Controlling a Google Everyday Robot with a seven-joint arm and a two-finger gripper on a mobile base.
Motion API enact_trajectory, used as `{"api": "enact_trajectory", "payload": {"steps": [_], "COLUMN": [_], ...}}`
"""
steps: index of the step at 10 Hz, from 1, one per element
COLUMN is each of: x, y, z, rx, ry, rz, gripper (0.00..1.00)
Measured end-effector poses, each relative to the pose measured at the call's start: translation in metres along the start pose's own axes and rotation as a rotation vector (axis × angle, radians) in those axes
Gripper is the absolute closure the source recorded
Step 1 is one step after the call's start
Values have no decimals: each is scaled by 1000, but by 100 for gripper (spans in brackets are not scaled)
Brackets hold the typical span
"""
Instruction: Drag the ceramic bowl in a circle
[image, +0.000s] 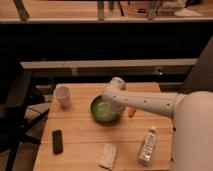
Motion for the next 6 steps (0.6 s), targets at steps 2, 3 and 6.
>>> {"api": "enact_trajectory", "payload": {"steps": [2, 3, 6], "x": [0, 1, 3], "y": [0, 0, 3], "z": [-1, -1, 1], "rx": [-1, 0, 1], "ry": [4, 4, 7], "rz": [-22, -34, -64], "gripper": [99, 99, 99]}}
